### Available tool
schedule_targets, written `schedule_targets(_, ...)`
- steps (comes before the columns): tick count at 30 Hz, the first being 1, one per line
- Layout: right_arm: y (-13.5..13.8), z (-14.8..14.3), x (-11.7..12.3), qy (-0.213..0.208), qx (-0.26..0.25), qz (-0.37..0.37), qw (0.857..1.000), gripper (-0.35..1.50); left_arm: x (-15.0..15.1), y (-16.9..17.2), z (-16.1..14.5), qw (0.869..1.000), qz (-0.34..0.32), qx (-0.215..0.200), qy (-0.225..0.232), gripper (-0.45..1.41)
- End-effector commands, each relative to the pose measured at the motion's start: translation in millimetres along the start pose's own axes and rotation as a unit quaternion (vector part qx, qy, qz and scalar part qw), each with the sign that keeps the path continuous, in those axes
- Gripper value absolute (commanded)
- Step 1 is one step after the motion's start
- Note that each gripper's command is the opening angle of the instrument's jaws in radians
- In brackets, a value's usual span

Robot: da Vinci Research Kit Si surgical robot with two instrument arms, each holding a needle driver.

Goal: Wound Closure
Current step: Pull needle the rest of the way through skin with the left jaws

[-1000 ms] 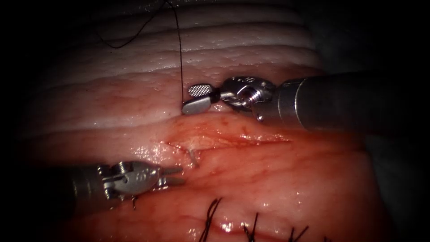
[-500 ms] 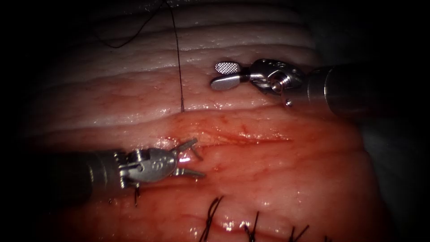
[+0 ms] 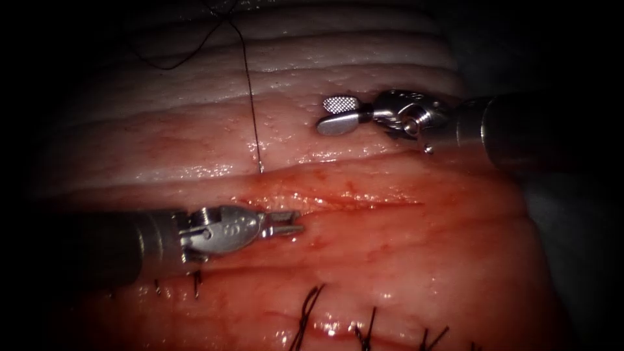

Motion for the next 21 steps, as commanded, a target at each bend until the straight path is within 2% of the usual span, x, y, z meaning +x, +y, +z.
schedule_targets(1, 0.1, 0.5, -0.1, 0.001, -0.002, -0.001, 1.0, -0.35, 0.3, 0.1, 0.4, 1.0, -0.021, -0.013, 0.013, -0.45)
schedule_targets(2, -0.2, 0.3, -0.3, 0.003, -0.007, -0.015, 1.0, -0.33, 1.0, 0.5, -0.4, 0.994, -0.086, -0.058, 0.047, -0.45)
schedule_targets(5, -0.5, 0.2, -0.6, 0.001, -0.004, -0.015, 1.0, -0.3, 2.1, 0.6, -1.1, 0.982, -0.139, -0.102, 0.072, -0.45)
schedule_targets(9, -0.9, 0.2, -1.0, -0.004, 0.005, -0.01, 1.0, -0.13, 4.1, 0.3, -2.5, 0.948, -0.233, -0.186, 0.11, -0.45)
schedule_targets(10, -1.0, 0.2, -1.2, -0.007, 0.009, 0.001, 1.0, -0.06, 4.9, 0.1, -3.1, 0.925, -0.276, -0.231, 0.125, -0.45)
schedule_targets(13, -1.1, 0.3, -1.3, -0.008, 0.011, 0.018, 1.0, 0.07, 6.1, -0.3, -4.0, 0.891, -0.32, -0.284, 0.153, -0.45)
schedule_targets(14, -1.1, 0.3, -1.4, -0.007, 0.011, 0.027, 1.0, 0.07, 6.9, -0.6, -4.6, 0.87, -0.34, -0.312, 0.171, -0.45)
schedule_targets(16, -1.1, 0.4, -1.5, -0.007, 0.011, 0.035, 0.999, 0.09, 7.6, -0.8, -5.4, 0.858, -0.347, -0.333, 0.184, -0.45)
schedule_targets(19, -1.0, 0.4, -1.7, -0.007, 0.011, 0.037, 0.999, 0.12, 8.7, -0.9, -6.6, 0.849, -0.349, -0.352, 0.184, -0.45)
schedule_targets(21, -0.9, 0.4, -1.9, -0.011, 0.012, 0.035, 0.999, 0.12, 9.9, -1.1, -7.8, 0.857, -0.318, -0.353, 0.2, -0.45)
